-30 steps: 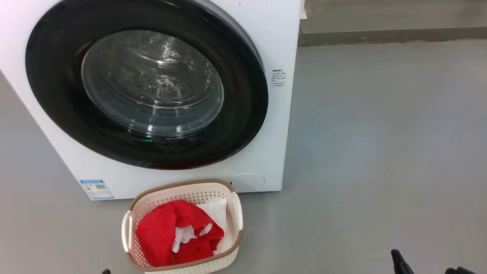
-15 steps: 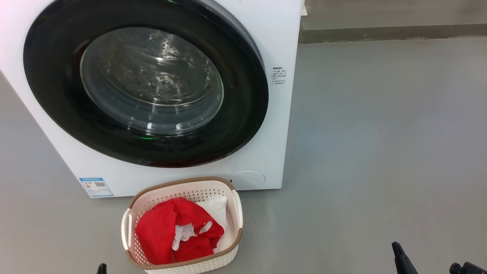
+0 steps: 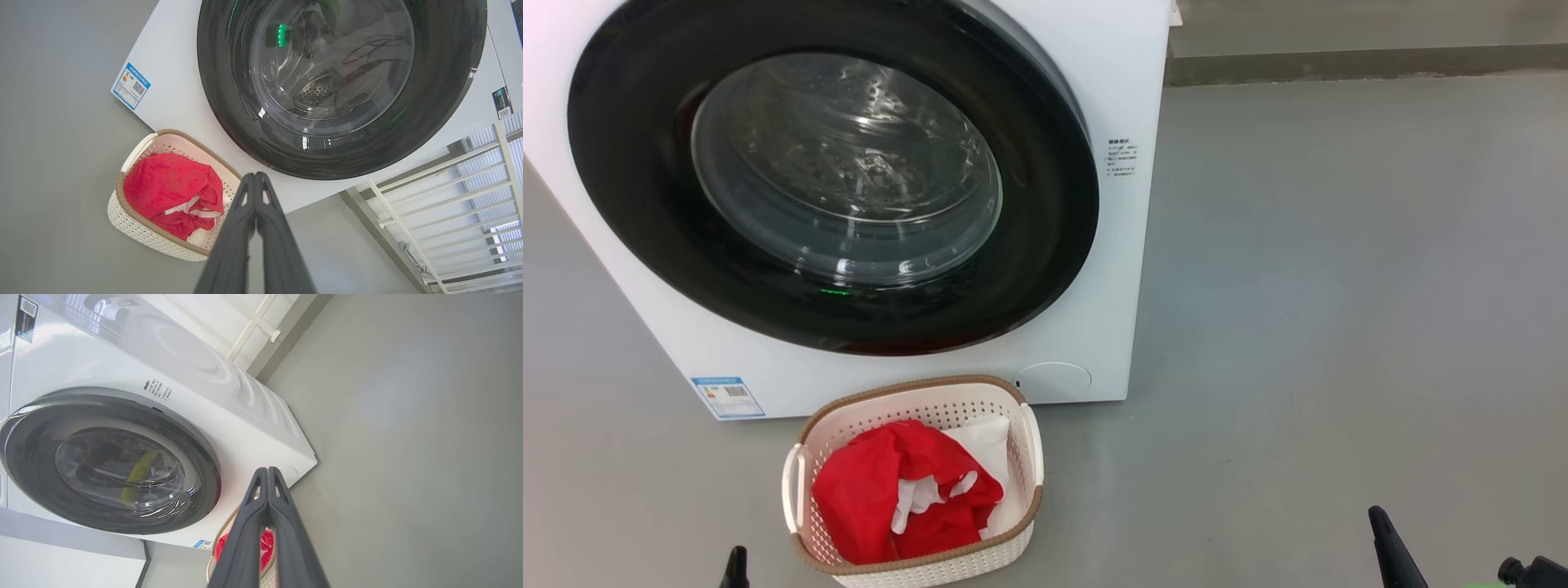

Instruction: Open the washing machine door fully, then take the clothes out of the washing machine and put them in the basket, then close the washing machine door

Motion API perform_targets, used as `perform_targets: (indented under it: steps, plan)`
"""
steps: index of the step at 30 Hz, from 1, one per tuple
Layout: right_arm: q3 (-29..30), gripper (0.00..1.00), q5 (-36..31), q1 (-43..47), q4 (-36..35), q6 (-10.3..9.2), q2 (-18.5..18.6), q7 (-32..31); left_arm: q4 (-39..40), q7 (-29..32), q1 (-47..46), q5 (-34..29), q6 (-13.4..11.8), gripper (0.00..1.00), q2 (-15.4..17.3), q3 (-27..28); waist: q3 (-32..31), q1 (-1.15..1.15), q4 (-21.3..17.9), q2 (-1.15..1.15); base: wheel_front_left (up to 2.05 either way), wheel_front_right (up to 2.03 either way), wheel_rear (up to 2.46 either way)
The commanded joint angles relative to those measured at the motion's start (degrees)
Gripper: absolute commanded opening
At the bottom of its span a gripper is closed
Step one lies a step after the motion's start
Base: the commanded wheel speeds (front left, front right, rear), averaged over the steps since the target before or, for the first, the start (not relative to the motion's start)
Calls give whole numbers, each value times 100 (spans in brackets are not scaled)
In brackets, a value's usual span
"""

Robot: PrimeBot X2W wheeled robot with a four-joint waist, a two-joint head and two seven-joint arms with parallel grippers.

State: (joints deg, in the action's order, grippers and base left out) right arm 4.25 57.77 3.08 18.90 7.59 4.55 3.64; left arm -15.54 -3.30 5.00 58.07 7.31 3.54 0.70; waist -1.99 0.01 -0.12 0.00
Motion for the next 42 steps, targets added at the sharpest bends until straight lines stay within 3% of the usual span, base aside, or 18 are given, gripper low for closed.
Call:
perform_targets:
  steps: [1,42]
  plan:
    - [-54,0,180,-305,-177,-4,23,-37,124,27,-285,183,9,0,54,157,5,0,0,0,0,0,0]
    - [142,0,2426,-733,-391,-8,-108,-711,142,687,-860,2404,15,0,-29,455,151,0,8,0,0,0,0]
